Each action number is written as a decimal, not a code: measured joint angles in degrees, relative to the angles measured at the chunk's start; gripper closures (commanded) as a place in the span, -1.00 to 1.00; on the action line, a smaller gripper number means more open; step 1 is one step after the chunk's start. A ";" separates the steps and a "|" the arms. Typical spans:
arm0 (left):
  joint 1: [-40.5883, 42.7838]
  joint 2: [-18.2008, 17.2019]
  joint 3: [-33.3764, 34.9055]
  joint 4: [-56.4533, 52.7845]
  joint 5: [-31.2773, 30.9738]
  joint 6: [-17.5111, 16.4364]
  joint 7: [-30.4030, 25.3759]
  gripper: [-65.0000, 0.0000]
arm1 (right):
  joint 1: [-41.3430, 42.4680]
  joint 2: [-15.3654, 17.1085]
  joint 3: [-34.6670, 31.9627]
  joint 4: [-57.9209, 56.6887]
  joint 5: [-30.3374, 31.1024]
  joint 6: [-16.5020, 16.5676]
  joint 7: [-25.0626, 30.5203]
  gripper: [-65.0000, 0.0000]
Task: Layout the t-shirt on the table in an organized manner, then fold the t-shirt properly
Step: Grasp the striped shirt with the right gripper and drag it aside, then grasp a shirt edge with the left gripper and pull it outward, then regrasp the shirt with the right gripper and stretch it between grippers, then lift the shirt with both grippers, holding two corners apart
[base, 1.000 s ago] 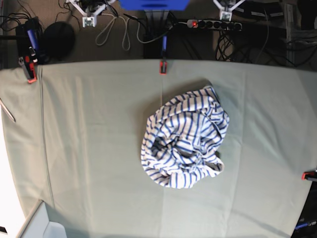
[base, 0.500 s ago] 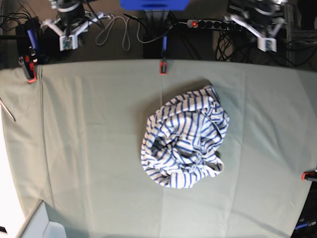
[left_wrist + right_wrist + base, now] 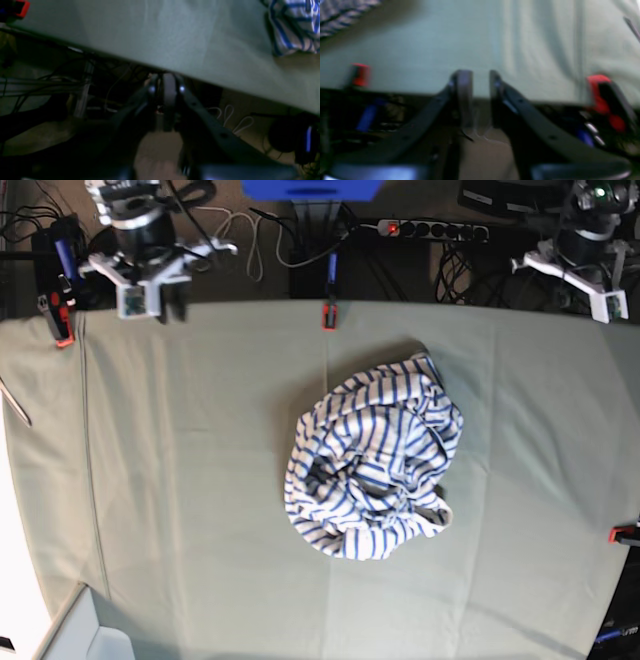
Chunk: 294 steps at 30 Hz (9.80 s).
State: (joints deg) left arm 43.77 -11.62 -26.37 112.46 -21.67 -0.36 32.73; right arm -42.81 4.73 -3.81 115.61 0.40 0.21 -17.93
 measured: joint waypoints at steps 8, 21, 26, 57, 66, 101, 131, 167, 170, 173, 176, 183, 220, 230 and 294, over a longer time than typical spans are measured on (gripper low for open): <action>-0.48 0.00 0.26 0.04 -0.39 -0.11 0.07 -0.02 | 10.47 0.17 -8.70 -0.31 0.00 0.00 -0.31 0.16; -0.11 1.60 -0.24 -0.07 0.46 -13.81 0.13 -0.48 | 32.87 -2.80 -16.20 -15.52 -0.13 0.00 -0.39 0.15; 0.00 3.39 -3.85 -0.07 0.57 -14.47 0.24 -0.48 | 41.59 -2.86 -18.99 -24.09 -0.02 0.00 -0.09 0.09; -6.27 5.31 -5.38 -1.29 0.76 -14.43 0.92 -0.49 | 41.11 -3.61 3.61 -23.39 0.07 0.15 0.57 1.00; -13.18 9.46 -1.88 -1.27 0.63 -14.38 0.48 -0.49 | 31.98 -3.48 25.75 -24.35 14.51 -0.07 0.00 1.00; -34.82 8.92 34.64 -32.92 0.59 -13.75 -0.98 -0.48 | 21.18 -0.79 25.66 -23.02 14.88 13.11 -0.02 0.03; -28.09 0.11 -2.84 -20.70 0.13 -14.45 0.09 1.00 | 23.23 -0.55 12.74 -22.53 14.64 13.09 -0.24 -0.02; -26.18 2.75 -3.23 -25.81 0.57 -14.45 -0.13 1.00 | 44.81 -0.31 -20.11 -37.73 14.82 13.35 -0.70 1.00; -26.29 2.29 -3.28 -25.79 0.26 -14.45 -0.37 1.00 | 42.91 -0.48 -12.90 -30.16 15.06 13.51 0.09 1.00; -26.56 2.62 -4.94 -25.68 -0.04 -14.60 0.02 1.00 | 40.72 -0.13 -2.97 -23.54 14.82 13.55 -0.02 1.00; -27.06 3.06 -6.95 -25.53 -0.44 -14.82 -0.15 1.00 | 37.86 -0.35 5.90 -18.84 15.02 13.70 0.02 1.00; -27.65 3.28 -8.15 -21.44 -0.39 -14.88 0.04 1.00 | 33.07 -3.87 24.55 -16.06 15.06 13.75 0.13 1.00; -49.13 4.98 -11.45 -20.50 0.50 -14.88 0.87 1.00 | 36.61 -8.07 27.85 -17.03 14.38 35.21 -3.02 1.00; -65.33 -1.33 0.83 -47.52 0.72 -14.36 0.00 0.51 | 40.76 -7.30 29.44 -17.88 13.97 34.93 -10.54 1.00; -17.62 5.55 -10.86 -10.71 -20.59 -14.34 -9.14 0.99 | 20.87 -6.47 26.77 -6.10 14.75 34.93 -10.47 1.00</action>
State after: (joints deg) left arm 26.15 -6.07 -37.23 101.75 -42.26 -14.70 23.59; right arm -21.93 -1.74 22.96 109.51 15.16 35.14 -28.40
